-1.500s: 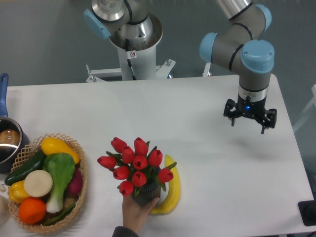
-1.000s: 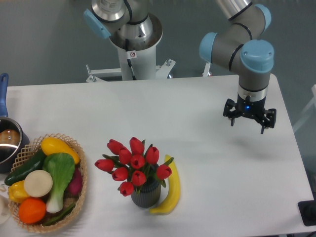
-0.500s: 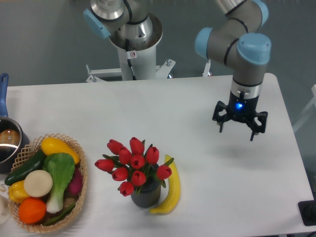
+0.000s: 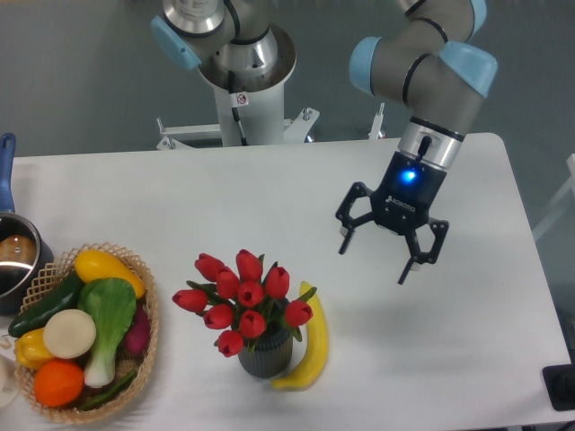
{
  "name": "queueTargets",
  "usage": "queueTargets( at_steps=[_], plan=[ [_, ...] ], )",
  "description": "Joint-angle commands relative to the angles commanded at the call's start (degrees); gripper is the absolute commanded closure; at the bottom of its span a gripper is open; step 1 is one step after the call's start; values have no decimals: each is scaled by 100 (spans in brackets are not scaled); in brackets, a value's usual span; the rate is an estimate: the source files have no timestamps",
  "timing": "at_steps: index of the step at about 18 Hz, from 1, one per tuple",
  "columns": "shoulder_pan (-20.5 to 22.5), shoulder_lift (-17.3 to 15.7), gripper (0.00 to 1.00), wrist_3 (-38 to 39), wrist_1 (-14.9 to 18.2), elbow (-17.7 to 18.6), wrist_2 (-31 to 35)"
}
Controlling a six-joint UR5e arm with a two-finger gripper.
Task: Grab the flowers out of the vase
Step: 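Move the open gripper toward the red tulips in the grey vase, then lower the gripper around the tulip stems and close it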
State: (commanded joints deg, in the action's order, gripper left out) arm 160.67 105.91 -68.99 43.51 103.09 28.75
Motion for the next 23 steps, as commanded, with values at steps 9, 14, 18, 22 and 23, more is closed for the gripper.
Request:
queueTargets(
  at_steps=[9, 14, 18, 22, 23],
  plan=[
    [-422, 676, 0, -360, 0, -17, -573],
    [-624, 694, 0, -316, 0, 79, -581],
    [-765, 755, 0, -325, 0, 44, -581],
    [-1028, 765, 0, -316, 0, 53, -581],
    [-1055, 773, 0, -316, 0, 53, -581]
  ],
)
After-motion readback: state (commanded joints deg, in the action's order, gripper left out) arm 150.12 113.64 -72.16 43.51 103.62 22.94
